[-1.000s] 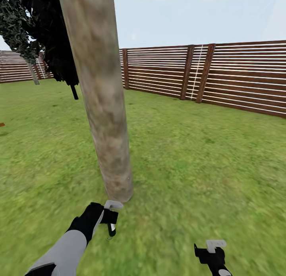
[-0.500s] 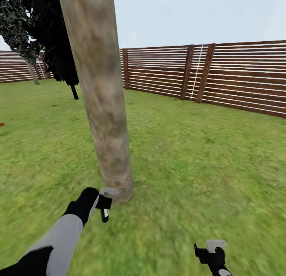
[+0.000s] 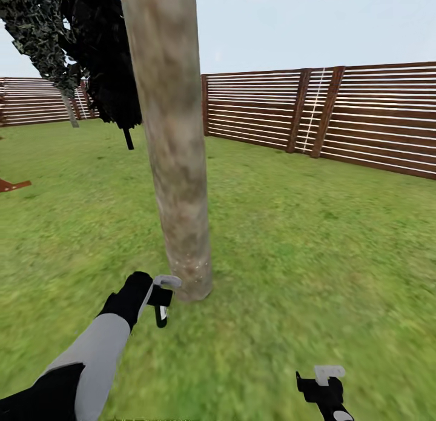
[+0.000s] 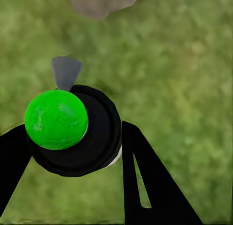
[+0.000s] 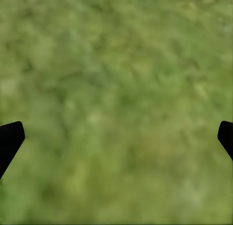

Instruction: In the garden, pick up the pesticide atomizer on the floor and spray pesticide onto both trees until each tree trunk is fully covered.

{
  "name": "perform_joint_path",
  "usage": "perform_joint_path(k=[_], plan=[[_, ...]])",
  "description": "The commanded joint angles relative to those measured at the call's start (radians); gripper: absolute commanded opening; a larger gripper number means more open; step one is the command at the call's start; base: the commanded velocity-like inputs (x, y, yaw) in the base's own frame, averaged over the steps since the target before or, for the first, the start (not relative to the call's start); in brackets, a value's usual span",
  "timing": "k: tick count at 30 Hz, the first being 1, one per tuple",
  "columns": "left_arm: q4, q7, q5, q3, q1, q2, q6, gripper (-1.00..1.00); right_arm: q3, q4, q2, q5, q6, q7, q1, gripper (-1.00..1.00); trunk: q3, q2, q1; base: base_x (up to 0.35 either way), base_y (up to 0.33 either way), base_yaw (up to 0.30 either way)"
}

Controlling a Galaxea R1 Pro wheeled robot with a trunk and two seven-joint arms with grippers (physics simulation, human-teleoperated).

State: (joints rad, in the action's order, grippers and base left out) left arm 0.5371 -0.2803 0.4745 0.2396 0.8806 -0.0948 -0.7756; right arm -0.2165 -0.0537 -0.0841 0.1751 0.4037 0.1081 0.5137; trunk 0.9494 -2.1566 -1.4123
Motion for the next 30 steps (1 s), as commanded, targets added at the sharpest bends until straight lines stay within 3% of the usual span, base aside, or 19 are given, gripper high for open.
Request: perform_joint_path(k=[1,5,7,9,10,12,14,15,27,30], plan=[[0.004,-0.009,0.007,0.008,0.007,0.003,-0.029,-1.00,-0.009,0.000,0.000,0.009,0.003,0.002,0.000,1.00,0.001,0.000,0.000,-0.002,0.000,0.268],[0.070,-0.010,0.003,0.008,0.013,-0.015,-0.058,-1.00,-0.009,0.000,0.000,0.009,0.003,0.002,0.000,1.00,0.001,0.000,0.000,0.000,0.000,0.144],[0.078,-0.010,0.005,0.008,0.014,-0.001,-0.059,-1.00,-0.009,0.000,0.000,0.009,0.002,0.002,0.000,1.00,0.001,0.000,0.000,0.000,0.000,0.009],[0.114,-0.011,0.001,0.010,0.012,0.043,-0.061,-1.00,-0.009,0.000,0.000,0.009,0.003,0.002,0.000,1.00,0.001,0.000,0.000,0.000,0.000,0.001],[0.122,-0.011,0.001,0.008,0.011,0.046,-0.062,-1.00,-0.009,0.000,0.000,0.009,0.003,0.002,0.000,1.00,0.001,0.000,0.000,0.000,0.000,0.000],[0.126,-0.011,0.003,0.008,0.010,0.035,-0.062,-1.00,-0.009,0.000,0.000,0.009,0.003,0.002,0.000,1.00,0.001,0.000,0.000,0.000,0.000,0.000],[0.130,-0.010,0.005,-0.004,0.013,-0.005,-0.062,-1.00,-0.009,0.000,0.000,0.009,0.003,0.002,0.000,1.00,0.001,0.000,0.000,0.066,-0.081,0.000],[0.131,-0.010,0.005,-0.020,0.021,-0.011,-0.067,-1.00,-0.009,0.000,0.000,0.009,0.002,0.002,0.000,1.00,0.001,0.000,0.000,0.146,-0.195,0.000],[0.198,-0.008,0.005,-0.037,0.032,-0.013,-0.135,-1.00,-0.009,0.000,0.000,0.009,0.003,0.002,0.000,1.00,0.001,0.000,0.000,-0.050,-0.138,0.044],[0.208,-0.007,0.004,-0.036,0.060,-0.037,-0.138,-1.00,-0.009,0.000,0.000,0.008,0.003,0.002,0.000,1.00,0.001,0.000,0.000,-0.001,-0.001,0.248]])
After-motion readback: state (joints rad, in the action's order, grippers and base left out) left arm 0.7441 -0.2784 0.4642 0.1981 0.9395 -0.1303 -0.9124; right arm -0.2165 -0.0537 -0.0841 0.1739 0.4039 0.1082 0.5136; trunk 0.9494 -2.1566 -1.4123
